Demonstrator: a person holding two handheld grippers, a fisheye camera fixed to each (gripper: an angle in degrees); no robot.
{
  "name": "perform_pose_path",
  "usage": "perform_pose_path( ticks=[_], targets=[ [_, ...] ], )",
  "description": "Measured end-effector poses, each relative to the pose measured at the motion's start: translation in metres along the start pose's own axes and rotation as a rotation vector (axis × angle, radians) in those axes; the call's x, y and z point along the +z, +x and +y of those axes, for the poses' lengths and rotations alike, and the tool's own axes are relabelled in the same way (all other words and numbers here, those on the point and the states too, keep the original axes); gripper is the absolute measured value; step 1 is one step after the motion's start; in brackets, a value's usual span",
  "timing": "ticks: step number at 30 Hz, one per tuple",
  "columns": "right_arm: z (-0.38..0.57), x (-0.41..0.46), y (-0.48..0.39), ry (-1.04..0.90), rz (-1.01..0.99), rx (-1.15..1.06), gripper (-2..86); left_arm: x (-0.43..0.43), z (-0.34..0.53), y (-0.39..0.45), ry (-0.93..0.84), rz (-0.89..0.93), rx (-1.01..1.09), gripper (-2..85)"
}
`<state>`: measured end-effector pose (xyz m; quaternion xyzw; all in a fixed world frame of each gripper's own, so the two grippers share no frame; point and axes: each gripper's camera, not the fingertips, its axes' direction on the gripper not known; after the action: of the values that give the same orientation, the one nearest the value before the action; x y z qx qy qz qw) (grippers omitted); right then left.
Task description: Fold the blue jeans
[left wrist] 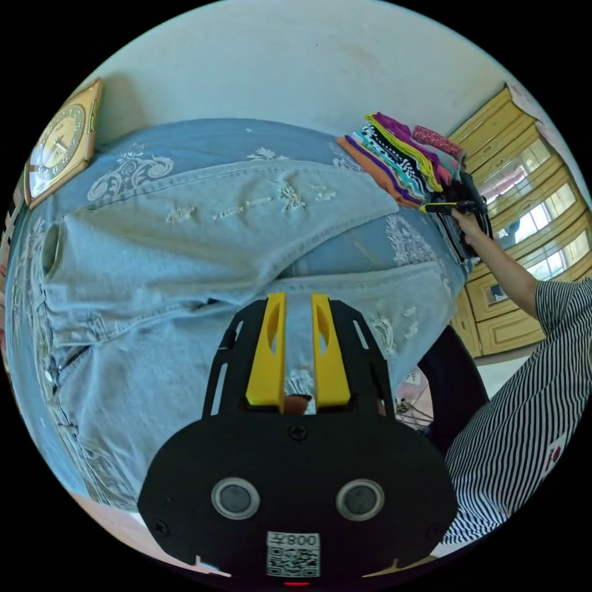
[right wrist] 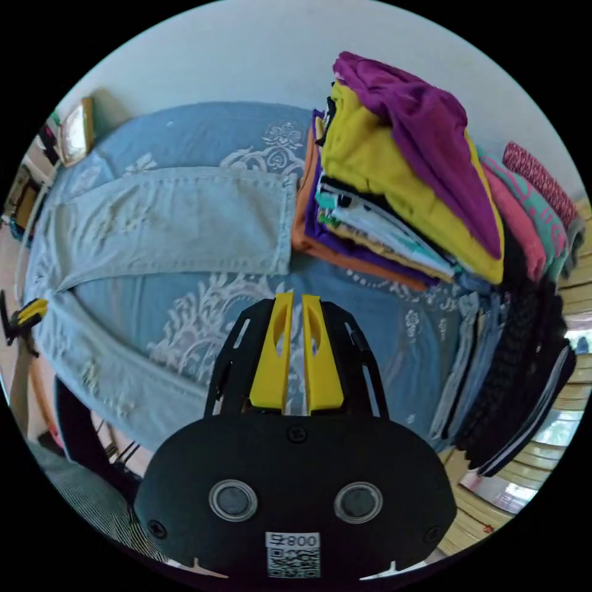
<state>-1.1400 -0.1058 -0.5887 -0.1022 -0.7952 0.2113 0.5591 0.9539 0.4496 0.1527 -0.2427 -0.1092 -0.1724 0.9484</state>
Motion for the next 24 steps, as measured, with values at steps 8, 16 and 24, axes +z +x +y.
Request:
perform_pose_path(
  ticks=[8,16,24],
  targets=[
    [0.169,0.012,0.051,-0.088,-0.295,0.227,6.9,0.026,0.008,0.003,-0.086,0.013,-0.01,8.8],
    [0.186,0.01,0.056,-0.15,-0.357,0.241,5.5,0.062,0.008,-0.005,-0.213,-0.146,-0.039,2.2],
    [0.173,-0.033,0.057,-0.18,-0.365,0.227,3.8,0.082,0.034,-0.027,-0.172,-0.18,-0.123,0.7]
  ],
)
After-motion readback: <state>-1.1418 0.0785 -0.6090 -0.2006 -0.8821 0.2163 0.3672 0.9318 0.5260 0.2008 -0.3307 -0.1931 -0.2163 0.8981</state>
